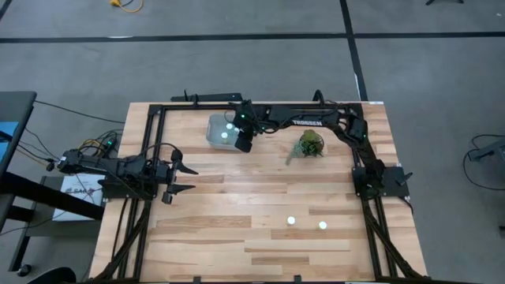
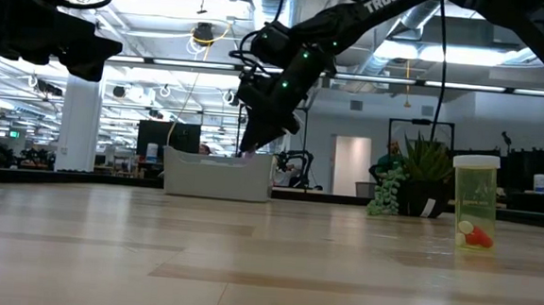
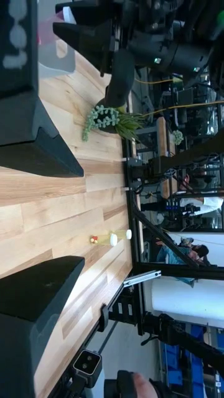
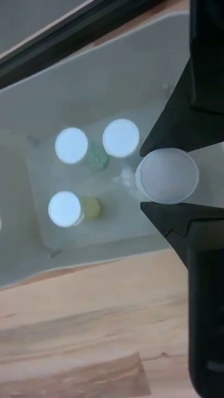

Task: Pick and place pill bottles into a basket
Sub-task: Put the pink pill bottle into the gray container

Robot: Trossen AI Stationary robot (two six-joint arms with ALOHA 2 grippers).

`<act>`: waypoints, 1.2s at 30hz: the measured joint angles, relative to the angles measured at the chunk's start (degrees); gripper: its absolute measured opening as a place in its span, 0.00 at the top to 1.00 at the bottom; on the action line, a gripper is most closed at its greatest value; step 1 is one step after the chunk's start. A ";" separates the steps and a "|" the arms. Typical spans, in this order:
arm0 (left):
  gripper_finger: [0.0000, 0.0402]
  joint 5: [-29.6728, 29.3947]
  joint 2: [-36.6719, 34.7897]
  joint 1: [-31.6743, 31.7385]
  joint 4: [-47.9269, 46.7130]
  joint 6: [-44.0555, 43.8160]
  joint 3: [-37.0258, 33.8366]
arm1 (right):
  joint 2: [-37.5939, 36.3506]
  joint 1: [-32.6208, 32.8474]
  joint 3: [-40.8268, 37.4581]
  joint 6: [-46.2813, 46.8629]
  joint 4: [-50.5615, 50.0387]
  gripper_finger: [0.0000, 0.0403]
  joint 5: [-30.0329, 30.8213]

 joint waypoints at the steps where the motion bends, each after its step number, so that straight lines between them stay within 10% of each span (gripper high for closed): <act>1: 0.48 0.00 0.00 0.02 0.00 0.00 0.00 | -0.02 0.12 0.01 -0.02 -0.02 0.72 0.00; 36: 0.48 -0.02 0.02 0.02 0.00 0.00 -0.02 | 1.79 1.36 0.00 -1.19 -0.43 0.67 1.11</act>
